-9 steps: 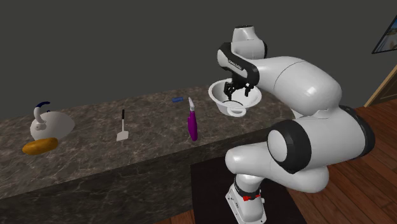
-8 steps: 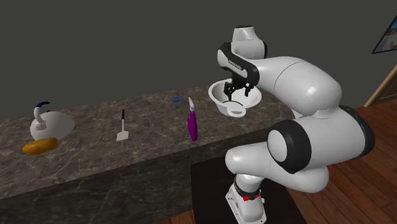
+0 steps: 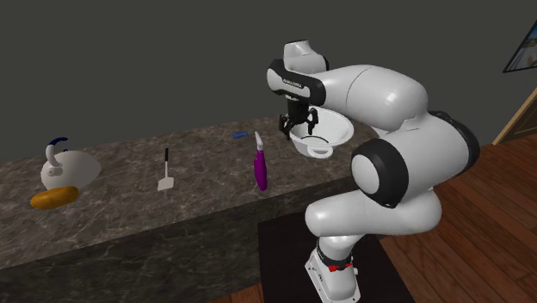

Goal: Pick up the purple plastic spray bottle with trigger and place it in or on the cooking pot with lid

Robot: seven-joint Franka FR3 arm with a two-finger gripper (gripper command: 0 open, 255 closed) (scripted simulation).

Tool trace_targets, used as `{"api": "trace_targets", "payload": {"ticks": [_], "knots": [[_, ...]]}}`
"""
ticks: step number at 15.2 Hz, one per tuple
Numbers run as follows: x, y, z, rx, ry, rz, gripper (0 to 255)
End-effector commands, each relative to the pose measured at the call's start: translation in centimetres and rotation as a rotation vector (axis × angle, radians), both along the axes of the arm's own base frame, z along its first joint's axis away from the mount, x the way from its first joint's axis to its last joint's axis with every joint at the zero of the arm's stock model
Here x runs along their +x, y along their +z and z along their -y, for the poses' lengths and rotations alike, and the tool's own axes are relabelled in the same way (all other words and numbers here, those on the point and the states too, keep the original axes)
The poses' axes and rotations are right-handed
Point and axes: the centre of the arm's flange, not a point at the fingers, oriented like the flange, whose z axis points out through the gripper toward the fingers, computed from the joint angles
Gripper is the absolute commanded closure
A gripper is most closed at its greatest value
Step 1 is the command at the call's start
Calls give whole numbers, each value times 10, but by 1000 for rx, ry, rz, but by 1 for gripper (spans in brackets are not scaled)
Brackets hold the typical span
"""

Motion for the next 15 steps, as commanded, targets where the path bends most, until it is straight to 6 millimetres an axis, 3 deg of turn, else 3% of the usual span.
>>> {"api": "trace_targets", "payload": {"ticks": [1,12,15], "knots": [[8,-13,-27,2,7,-36,0],[48,-65,-165,10,48,-227,0],[46,-78,-172,10,51,-238,0]]}}
